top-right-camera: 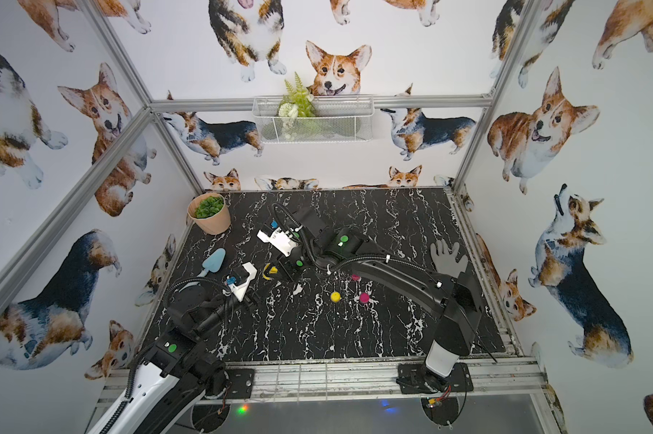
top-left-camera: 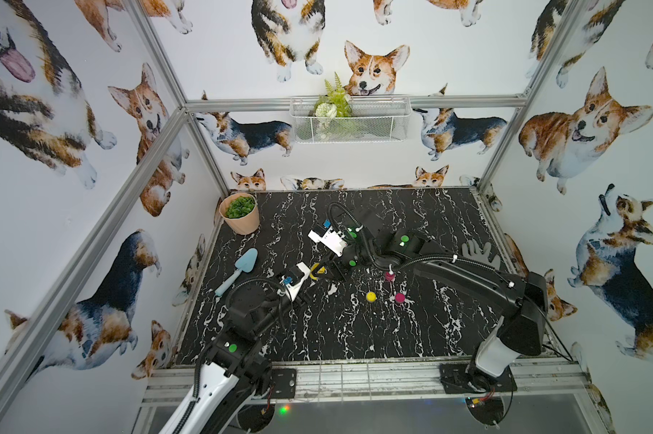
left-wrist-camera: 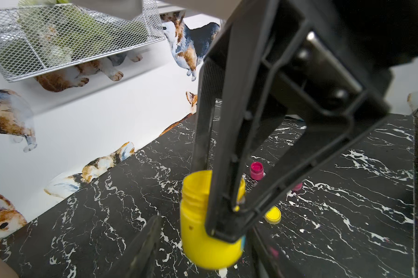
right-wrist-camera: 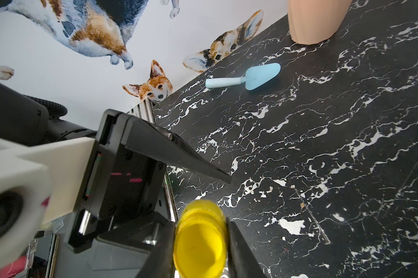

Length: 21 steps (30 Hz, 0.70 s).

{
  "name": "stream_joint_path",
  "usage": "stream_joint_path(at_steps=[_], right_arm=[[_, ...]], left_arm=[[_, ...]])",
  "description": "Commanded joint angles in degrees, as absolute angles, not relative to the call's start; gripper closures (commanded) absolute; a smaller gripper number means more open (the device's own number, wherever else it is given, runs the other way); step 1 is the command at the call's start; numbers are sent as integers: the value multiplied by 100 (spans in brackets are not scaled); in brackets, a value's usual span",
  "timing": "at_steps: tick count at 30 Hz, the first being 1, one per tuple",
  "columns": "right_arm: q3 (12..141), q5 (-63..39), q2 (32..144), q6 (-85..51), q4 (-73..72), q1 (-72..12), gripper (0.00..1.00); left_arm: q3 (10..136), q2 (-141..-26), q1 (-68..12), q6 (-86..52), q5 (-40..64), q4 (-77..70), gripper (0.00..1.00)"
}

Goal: Close the paint jar lid
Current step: Pick up the paint jar from the center of the board.

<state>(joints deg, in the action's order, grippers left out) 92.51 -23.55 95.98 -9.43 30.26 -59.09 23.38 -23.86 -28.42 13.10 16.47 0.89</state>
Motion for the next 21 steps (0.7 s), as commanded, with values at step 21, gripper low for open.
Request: stream_joint_path(at_steps=[21], right_arm=[[9378,-2232,9685,-1056,2962,-6019,67]], left_arm=[[2535,-2517,-2839,1538,1653,277,57]])
